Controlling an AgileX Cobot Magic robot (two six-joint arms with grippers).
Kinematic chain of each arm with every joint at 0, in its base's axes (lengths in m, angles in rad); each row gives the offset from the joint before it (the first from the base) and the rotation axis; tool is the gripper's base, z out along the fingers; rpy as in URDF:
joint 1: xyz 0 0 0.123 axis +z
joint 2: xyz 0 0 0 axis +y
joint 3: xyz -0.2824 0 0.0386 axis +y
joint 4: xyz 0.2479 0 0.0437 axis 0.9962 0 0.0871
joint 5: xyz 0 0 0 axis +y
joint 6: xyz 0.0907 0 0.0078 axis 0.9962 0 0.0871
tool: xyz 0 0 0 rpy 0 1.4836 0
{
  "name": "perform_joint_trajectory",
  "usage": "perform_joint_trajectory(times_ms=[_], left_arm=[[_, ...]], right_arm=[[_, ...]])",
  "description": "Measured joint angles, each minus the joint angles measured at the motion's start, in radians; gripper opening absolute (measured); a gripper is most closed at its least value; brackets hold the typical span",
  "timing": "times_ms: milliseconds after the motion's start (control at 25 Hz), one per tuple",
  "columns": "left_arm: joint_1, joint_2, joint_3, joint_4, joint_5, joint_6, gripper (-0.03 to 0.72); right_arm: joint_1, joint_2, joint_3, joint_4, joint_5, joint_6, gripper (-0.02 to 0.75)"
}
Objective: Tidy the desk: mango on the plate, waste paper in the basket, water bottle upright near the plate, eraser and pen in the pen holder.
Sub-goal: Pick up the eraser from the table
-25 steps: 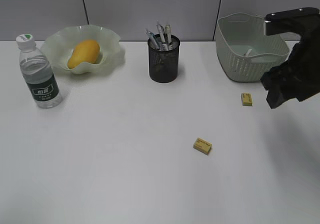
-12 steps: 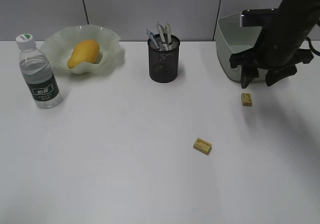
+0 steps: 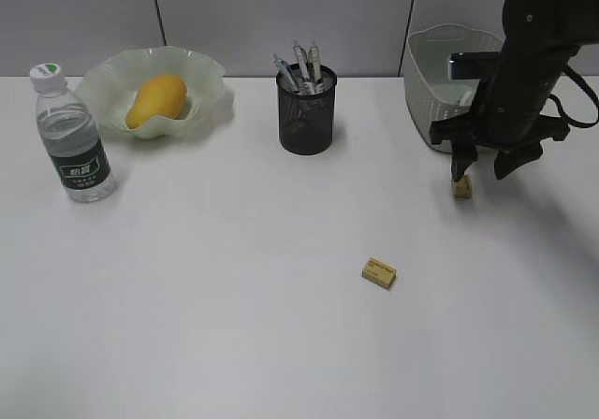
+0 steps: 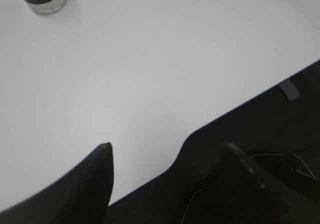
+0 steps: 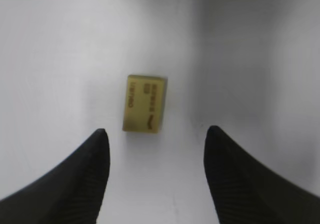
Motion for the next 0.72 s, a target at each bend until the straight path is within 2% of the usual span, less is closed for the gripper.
perform_joint_trajectory(times_ms=[720], left_arm=[[0.000,0.000,0.000,0.000,0.000,0.000,0.494]], right_arm=[[-0.013,0.096,-0.006,0.045,-0.109,-0.025,0.477]])
